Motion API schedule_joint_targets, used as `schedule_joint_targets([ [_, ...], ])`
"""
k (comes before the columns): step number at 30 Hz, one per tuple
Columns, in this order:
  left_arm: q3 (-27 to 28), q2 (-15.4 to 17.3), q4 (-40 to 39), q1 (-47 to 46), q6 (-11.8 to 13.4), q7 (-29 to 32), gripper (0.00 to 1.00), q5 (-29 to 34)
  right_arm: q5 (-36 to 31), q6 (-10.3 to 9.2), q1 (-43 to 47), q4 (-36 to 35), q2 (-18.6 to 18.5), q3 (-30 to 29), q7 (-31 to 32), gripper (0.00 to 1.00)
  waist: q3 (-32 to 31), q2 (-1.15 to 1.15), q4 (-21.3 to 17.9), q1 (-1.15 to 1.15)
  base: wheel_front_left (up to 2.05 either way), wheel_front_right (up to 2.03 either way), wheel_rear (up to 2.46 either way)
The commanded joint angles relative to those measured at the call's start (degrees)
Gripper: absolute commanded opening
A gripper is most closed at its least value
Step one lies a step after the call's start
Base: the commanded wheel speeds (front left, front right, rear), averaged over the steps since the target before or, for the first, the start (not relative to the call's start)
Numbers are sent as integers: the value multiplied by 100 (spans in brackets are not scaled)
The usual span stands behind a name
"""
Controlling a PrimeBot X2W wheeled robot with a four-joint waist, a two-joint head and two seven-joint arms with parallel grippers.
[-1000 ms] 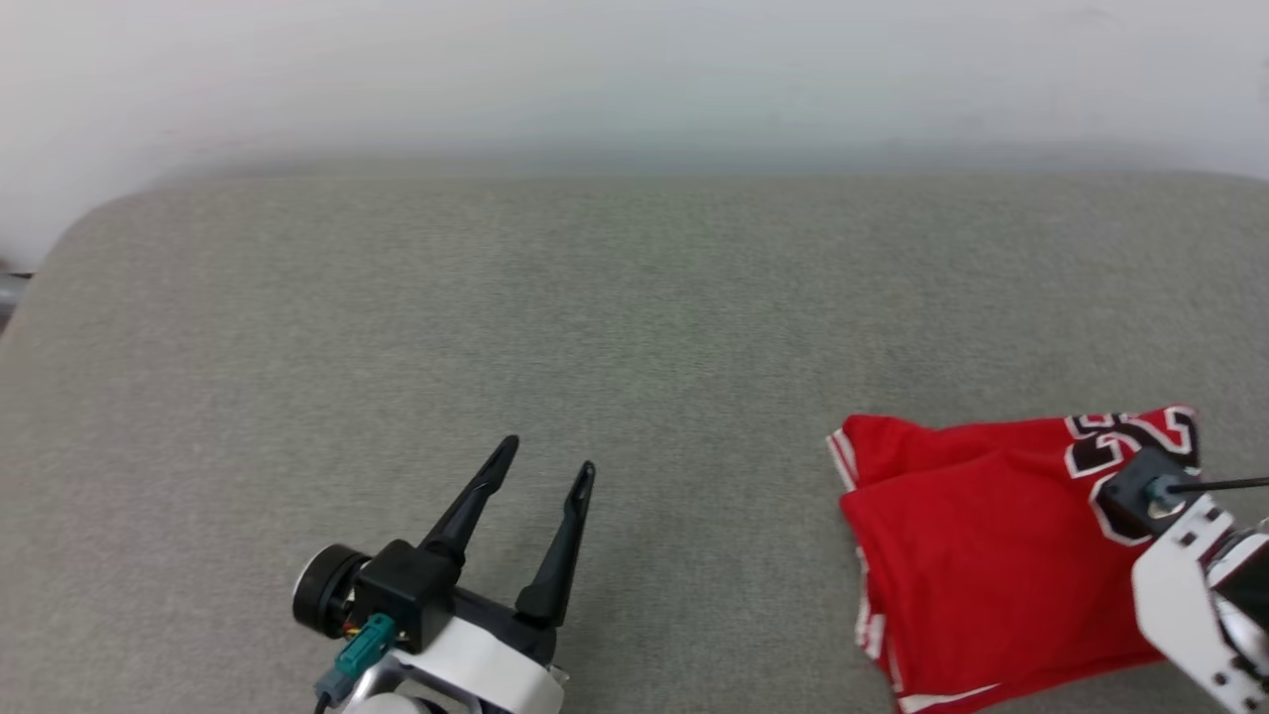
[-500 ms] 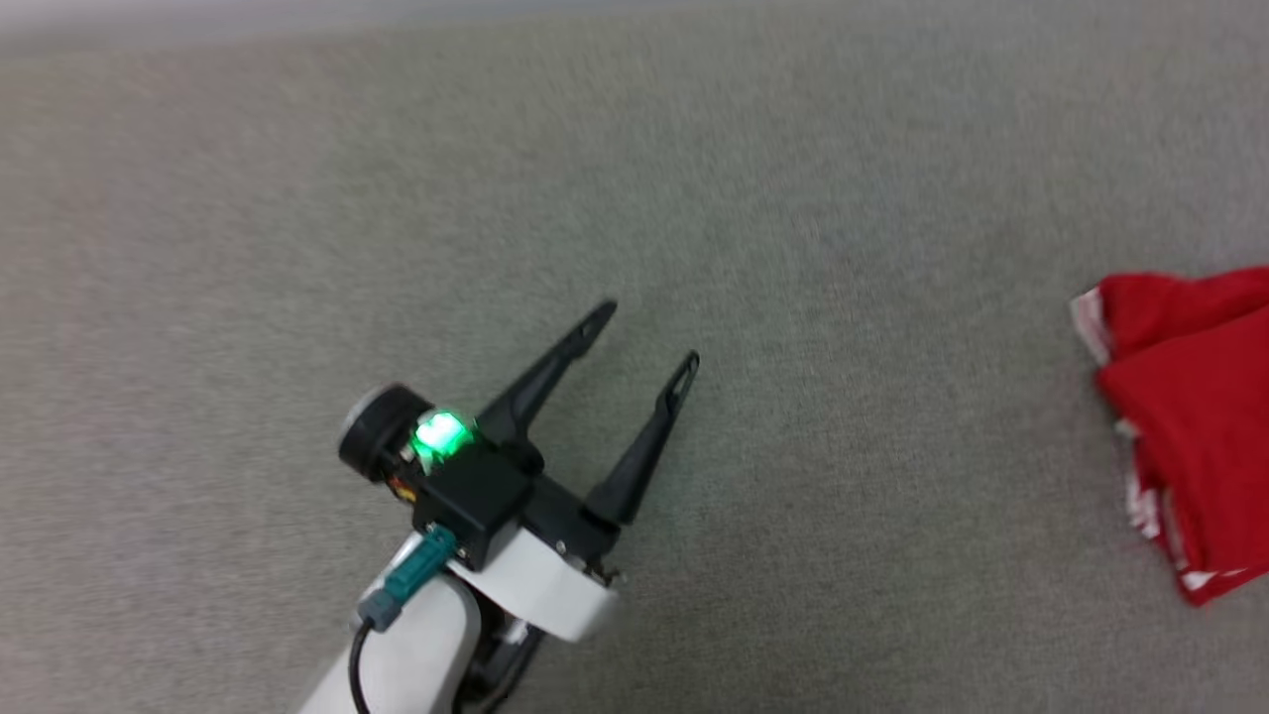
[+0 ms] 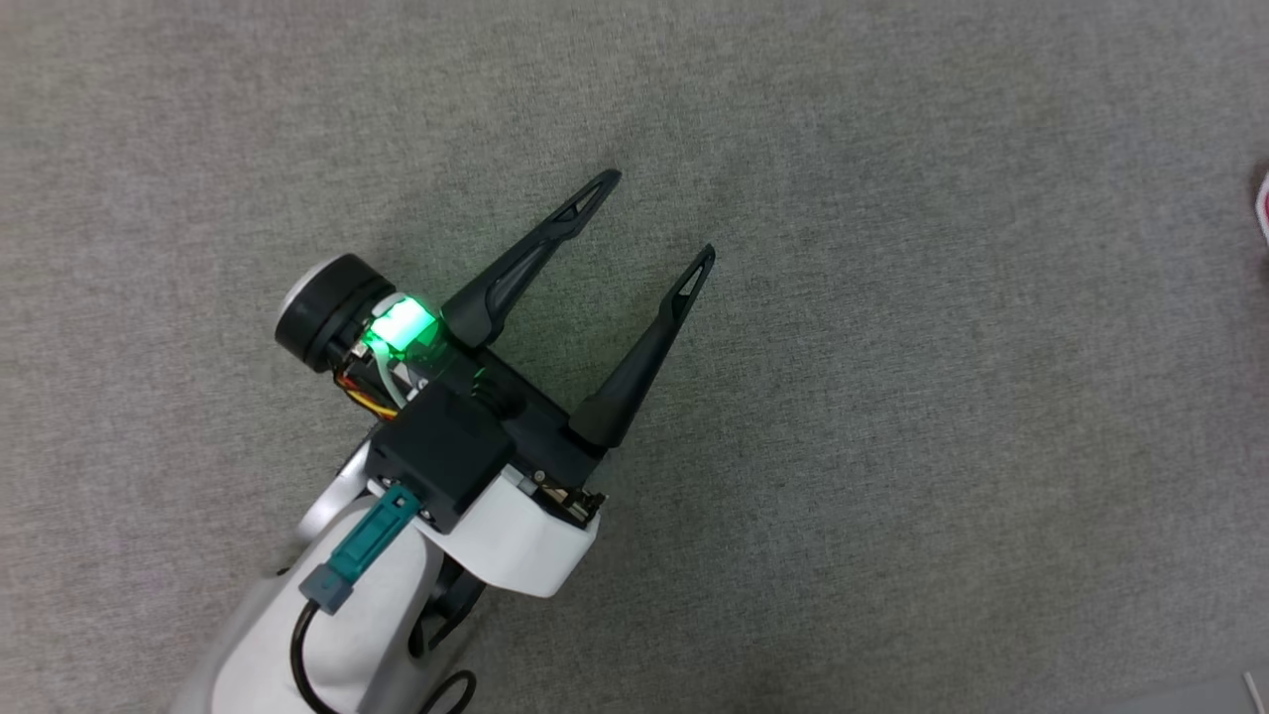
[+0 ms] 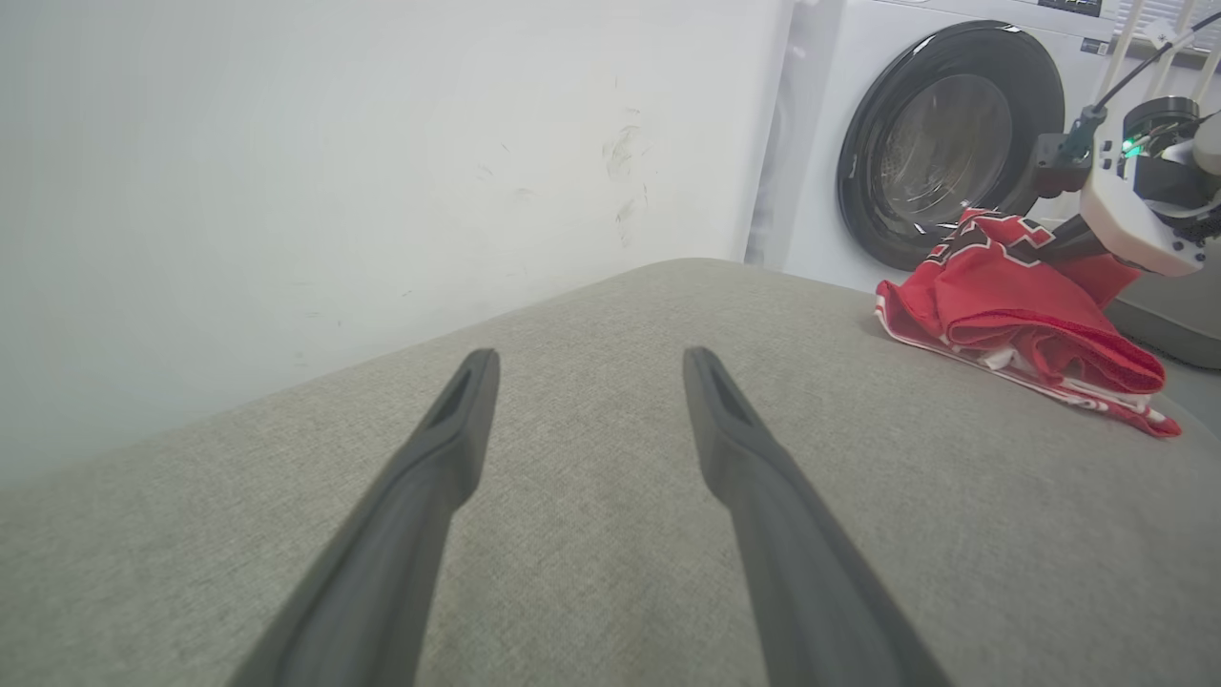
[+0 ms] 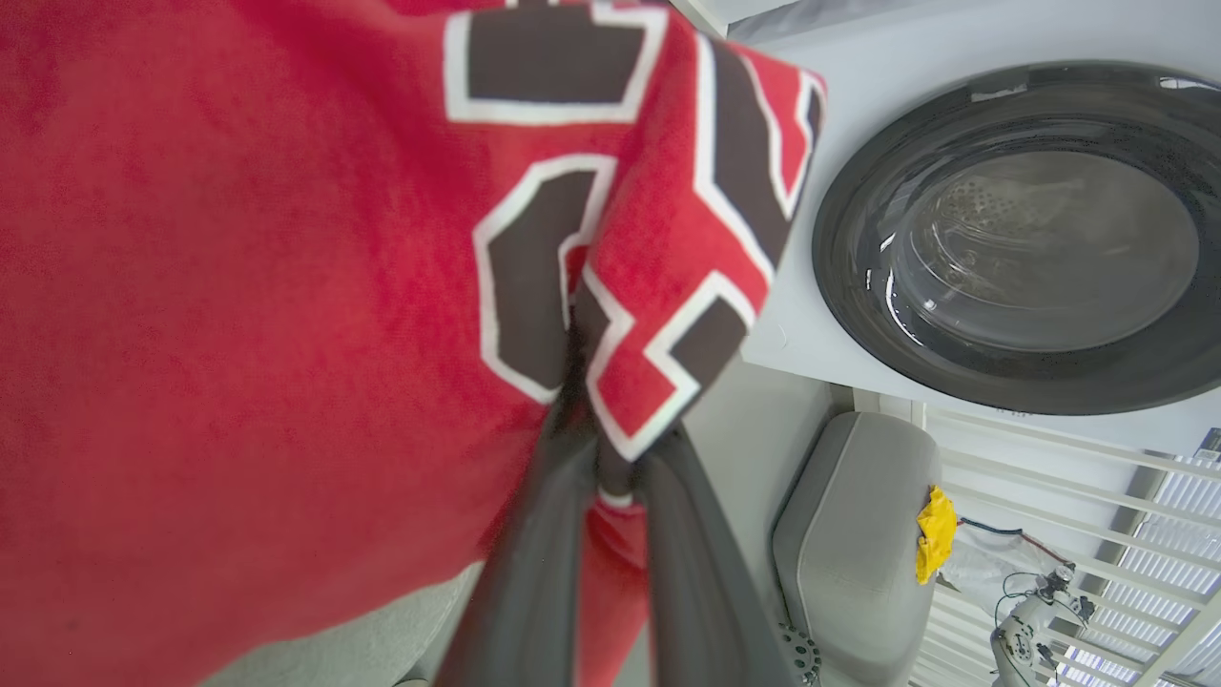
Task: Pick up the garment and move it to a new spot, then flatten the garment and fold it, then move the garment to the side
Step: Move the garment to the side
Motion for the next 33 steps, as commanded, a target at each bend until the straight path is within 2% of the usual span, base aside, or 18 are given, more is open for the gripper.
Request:
schedule_joint_targets([
  [1, 18, 30, -53, -79, 4, 8, 100, 8, -33, -13, -127, 41, 70, -68, -30, 0, 101, 0, -12, -2, 0, 0, 0],
  [7, 42, 86, -174, -32, 49, 36, 100, -42, -362, -13, -213, 223, 426, -467, 17, 0, 107, 0, 99, -2, 0, 0, 0],
  [8, 45, 85, -163, -4, 62, 28, 100, -45, -433, -13, -222, 218, 477, -535, 22, 22, 74, 0, 119, -2, 0, 0, 0],
  [9, 54, 85, -143, 22, 79, 15, 100, -57, -512, -13, -240, 199, 523, -629, 19, 70, 31, 0, 135, -2, 0, 0, 0],
  [10, 65, 78, -121, 48, 94, 0, 100, -82, -568, -13, -260, 216, 587, -763, 89, 100, -20, 0, 148, -2, 0, 0, 0],
  [14, 104, 34, 33, 157, 150, -65, 100, -156, -830, -12, -175, 17, 745, -970, 137, 100, -327, 0, 231, -2, 0, 0, 0],
  [19, 263, -14, 350, 391, 283, -127, 100, -206, -875, -12, -43, -406, 830, -917, 295, 100, -916, 0, 338, -2, 0, 0, 0],
  [24, 686, -119, 567, 814, 449, -155, 100, -432, -464, -12, -45, -976, 953, -519, 263, 100, -1624, 0, 474, -2, 0, 0, 0],
  [28, 991, -124, 733, 1264, 509, -150, 100, -407, -67, -13, 55, -1508, 1220, -281, 19, 100, -2183, 0, 645, -2, 0, 0, 0],
  [33, 1373, -220, 839, 1824, 578, -146, 100, -428, 512, -12, 365, -2261, 1820, -165, -393, 100, -2676, 0, 840, -2, 0, 0, 0],
])
